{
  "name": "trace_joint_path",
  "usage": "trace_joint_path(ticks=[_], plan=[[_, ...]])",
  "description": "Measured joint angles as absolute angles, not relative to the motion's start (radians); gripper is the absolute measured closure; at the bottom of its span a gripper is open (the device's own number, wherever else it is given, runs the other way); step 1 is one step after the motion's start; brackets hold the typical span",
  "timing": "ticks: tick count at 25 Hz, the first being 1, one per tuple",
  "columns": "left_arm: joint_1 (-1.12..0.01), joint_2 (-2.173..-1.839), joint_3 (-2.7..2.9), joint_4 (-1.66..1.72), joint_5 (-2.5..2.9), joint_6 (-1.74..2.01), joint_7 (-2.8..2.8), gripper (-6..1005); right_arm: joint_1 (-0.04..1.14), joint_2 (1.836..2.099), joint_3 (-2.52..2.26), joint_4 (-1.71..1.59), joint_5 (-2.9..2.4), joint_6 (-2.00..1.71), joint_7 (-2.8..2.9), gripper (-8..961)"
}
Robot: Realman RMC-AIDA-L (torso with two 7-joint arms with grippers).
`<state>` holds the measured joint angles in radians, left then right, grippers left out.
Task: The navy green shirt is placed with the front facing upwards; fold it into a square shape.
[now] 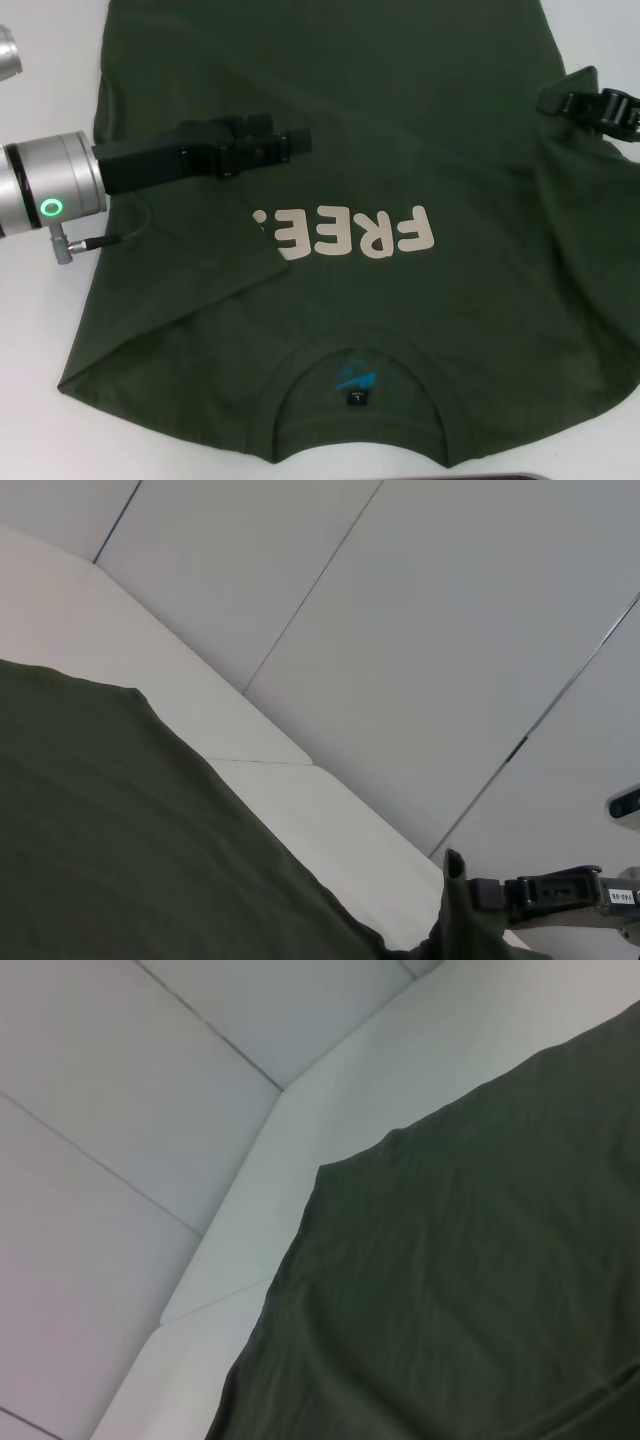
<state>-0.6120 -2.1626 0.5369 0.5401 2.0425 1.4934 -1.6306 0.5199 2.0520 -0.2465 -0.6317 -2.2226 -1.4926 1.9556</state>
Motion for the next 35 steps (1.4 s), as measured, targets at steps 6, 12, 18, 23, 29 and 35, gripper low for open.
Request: trace_joint_path(ticks=[6, 12, 18, 23, 29, 35], plan=[[-0.613, -2.161, 0.537, 0.54, 2.041, 1.487, -1.631, 125, 0.543, 2.059, -0.276, -0.595, -2.223, -1.466, 1.956, 939], [-0.615, -2.161, 0.537, 0.54, 2.04, 1.483, -1.631, 124, 0.555, 2.059, -0.312, -0.569, -2.223, -1.453, 1.956, 919], [-0.615, -2.161, 0.537, 0.54, 2.038, 1.477, -1.631, 124, 0.575, 2.062, -0.322, -0.546, -2.223, -1.501, 1.955, 862], [-0.615, -2.161, 0.537, 0.54, 2.039, 1.471, -1.631, 125, 0.593, 2.066, -0.325, -0.544, -2.221, -1.538, 1.943, 722], [-0.615, -2.161, 0.537, 0.54, 2.04, 1.471, -1.631, 125, 0.545, 2.047, -0.32, -0.556, -2.155, -1.562, 1.927, 444], [-0.615, -2.161, 0.537, 0.54, 2.04, 1.474, -1.632, 125, 0.448, 2.01, -0.317, -0.582, -2.124, -1.598, 1.938, 250]])
